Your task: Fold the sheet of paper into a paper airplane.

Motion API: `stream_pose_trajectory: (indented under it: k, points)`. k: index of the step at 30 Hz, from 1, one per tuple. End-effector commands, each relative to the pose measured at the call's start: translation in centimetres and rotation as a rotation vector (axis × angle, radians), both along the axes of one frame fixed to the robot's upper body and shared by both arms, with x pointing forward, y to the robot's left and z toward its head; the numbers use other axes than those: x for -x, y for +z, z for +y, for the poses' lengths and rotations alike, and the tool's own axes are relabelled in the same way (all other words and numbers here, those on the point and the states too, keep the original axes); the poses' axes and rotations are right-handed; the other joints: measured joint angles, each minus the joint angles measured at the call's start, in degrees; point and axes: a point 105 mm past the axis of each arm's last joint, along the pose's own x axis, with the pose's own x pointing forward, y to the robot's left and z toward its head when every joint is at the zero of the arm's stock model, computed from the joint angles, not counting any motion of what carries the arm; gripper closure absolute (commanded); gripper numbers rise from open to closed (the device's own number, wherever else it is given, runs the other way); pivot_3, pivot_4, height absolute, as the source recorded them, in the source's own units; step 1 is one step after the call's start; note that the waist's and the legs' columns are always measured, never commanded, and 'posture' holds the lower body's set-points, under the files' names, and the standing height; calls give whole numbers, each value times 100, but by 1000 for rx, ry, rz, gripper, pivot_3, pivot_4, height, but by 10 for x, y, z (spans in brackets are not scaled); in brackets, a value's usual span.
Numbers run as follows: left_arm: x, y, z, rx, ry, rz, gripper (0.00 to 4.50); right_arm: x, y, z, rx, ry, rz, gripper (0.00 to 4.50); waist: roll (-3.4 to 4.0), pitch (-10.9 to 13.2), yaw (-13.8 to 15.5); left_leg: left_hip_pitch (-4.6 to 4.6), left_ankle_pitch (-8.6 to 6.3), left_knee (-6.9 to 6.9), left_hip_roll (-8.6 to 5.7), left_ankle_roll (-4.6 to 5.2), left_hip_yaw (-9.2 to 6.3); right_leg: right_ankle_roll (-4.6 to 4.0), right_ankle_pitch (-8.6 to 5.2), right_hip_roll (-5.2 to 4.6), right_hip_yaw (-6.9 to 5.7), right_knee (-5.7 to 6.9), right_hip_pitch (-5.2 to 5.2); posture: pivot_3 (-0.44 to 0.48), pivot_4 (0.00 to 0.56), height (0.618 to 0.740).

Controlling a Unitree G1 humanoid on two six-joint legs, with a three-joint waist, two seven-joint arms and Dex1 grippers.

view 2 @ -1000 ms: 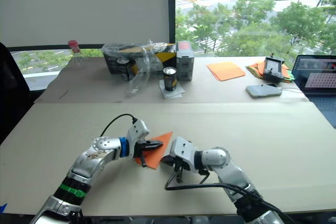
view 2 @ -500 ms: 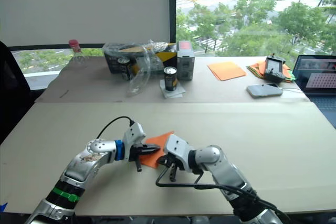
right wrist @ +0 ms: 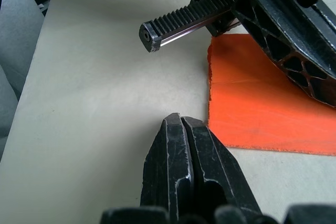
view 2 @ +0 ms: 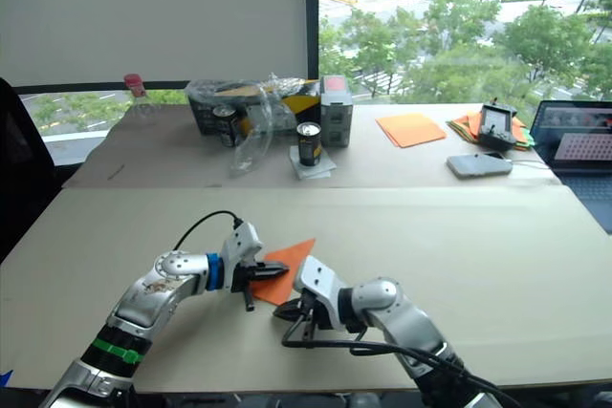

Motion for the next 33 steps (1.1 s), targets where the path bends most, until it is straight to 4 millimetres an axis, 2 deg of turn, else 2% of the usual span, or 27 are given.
stream_pose_trajectory:
  k: [1, 4, 7, 12, 17, 20, 25, 33]
  points:
    - [-5, 1, 4, 7, 30, 9, 4468, -3, 27, -4, -56, -11, -50, 4500, 0, 1, 9, -2, 0, 0, -1, 0, 0, 0, 0, 0, 0, 0, -2, 0, 150, 670]
    - [-9, 7, 6, 44, 61, 18, 4468, -12, 68, -8, -152, -56, -139, 4500, -1, 4, 7, -19, 0, 6, -4, 0, 0, 0, 1, -2, 1, 0, -14, 0, 150, 670]
    - [-17, 8, 8, 39, 99, -5, 4468, -32, 78, -8, -184, -137, -220, 4500, -1, 4, 8, -16, 0, 4, -3, 0, -1, 0, 1, -2, 0, -1, -12, 0, 150, 670]
    - [-20, 4, 9, 34, 119, -8, 4468, -56, 49, -10, -46, -198, -248, 4500, -1, 4, 16, -14, 1, 0, -5, -2, -2, -1, 1, -3, -2, -1, -12, 0, 150, 670]
    - [-32, 14, 10, 73, 193, -59, 4468, -58, 15, 2, 51, -144, -237, 4500, -1, 4, 0, -16, 2, 1, -8, -3, 0, -2, 1, -5, 0, 3, -17, 0, 150, 670]
    - [-34, 22, 2, 125, 188, -52, 4468, -57, -1, 1, 112, -128, -223, 4500, -1, 4, 2, -16, 3, 3, -7, -5, -1, -2, 1, -3, 0, 5, -16, 0, 150, 670]
    - [-38, 13, -11, 100, 137, -30, 4468, -51, -8, 0, 125, -125, -186, 4500, -1, 4, 5, -14, 3, 2, -7, -5, -1, -2, 1, -3, 0, 5, -15, 0, 150, 670]
    - [-50, 15, -36, 87, 41, -54, 4468, -49, -14, -3, 149, -149, -156, 4500, -2, 3, 7, -15, 3, 3, -9, -4, -1, -2, 1, -4, 0, 5, -13, 0, 150, 670]
